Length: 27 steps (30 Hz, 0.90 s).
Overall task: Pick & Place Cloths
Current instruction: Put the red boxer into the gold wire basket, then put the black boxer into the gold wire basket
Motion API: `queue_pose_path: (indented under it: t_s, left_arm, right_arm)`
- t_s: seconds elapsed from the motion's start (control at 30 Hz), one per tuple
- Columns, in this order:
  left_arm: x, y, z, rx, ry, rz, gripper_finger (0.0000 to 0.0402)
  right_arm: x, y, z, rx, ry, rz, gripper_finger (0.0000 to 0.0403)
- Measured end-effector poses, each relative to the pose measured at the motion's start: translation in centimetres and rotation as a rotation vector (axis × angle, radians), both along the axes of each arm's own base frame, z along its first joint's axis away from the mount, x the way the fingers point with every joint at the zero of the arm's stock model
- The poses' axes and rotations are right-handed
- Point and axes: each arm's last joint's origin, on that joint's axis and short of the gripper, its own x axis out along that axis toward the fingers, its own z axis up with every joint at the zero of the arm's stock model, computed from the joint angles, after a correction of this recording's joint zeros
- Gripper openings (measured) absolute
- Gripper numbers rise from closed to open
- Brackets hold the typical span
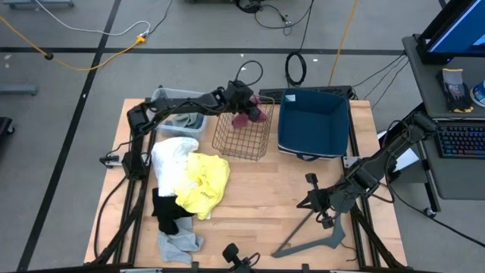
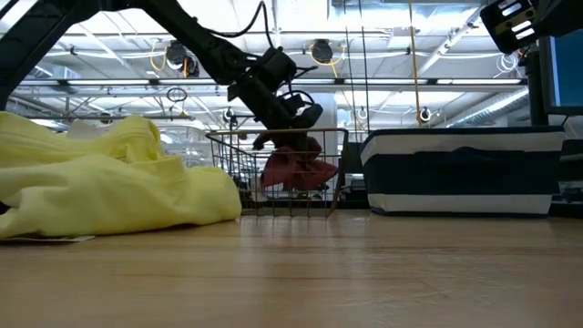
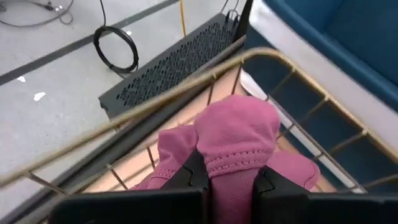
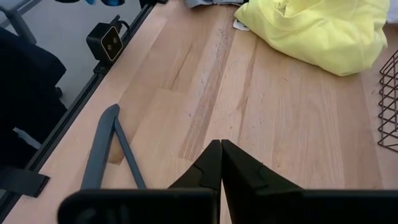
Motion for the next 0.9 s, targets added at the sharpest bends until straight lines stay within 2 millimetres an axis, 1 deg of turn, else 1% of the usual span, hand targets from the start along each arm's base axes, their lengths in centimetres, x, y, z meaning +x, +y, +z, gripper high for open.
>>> queue_pose_path:
  t_s: [0.13, 0.2, 0.47, 0.67, 0.77, 0.83, 0.9]
  left_arm:
    - [0.0, -0.2, -0.2, -0.012, 0.015, -0.008, 0.0022]
    - [0.0, -0.4, -0.3, -0.014, 0.027, -0.008, 0.0033]
    - [-0.1, -0.9, -0.7, -0.035, 0.072, -0.016, 0.0122]
    - [0.2, -1.4, -0.6, -0.018, 0.083, -0.044, 0.0194]
    - [0.0, -1.5, 0.8, -0.014, 0.076, -0.045, 0.0225]
    - [-0.4, -1.7, 2.6, -0.007, 0.052, -0.053, 0.0242]
    - [-0.9, -2.3, 4.7, -0.013, 0.032, -0.078, 0.0255]
  right_arm:
    - [0.1, 0.0, 0.1, 0.01, -0.009, -0.001, 0.0]
    - [0.1, 0.1, 0.1, 0.012, -0.01, -0.002, 0.0]
    - [0.1, 0.1, 0.1, 0.015, -0.013, -0.002, 0.0]
    - [0.2, 0.2, 0.3, 0.026, -0.034, 0.002, 0.0]
    - [0.2, 0.2, 0.3, 0.026, -0.033, 0.002, 0.0]
    - [0.2, 0.2, 0.3, 0.026, -0.033, 0.002, 0.0]
    - [0.2, 0.2, 0.3, 0.026, -0.033, 0.002, 0.0]
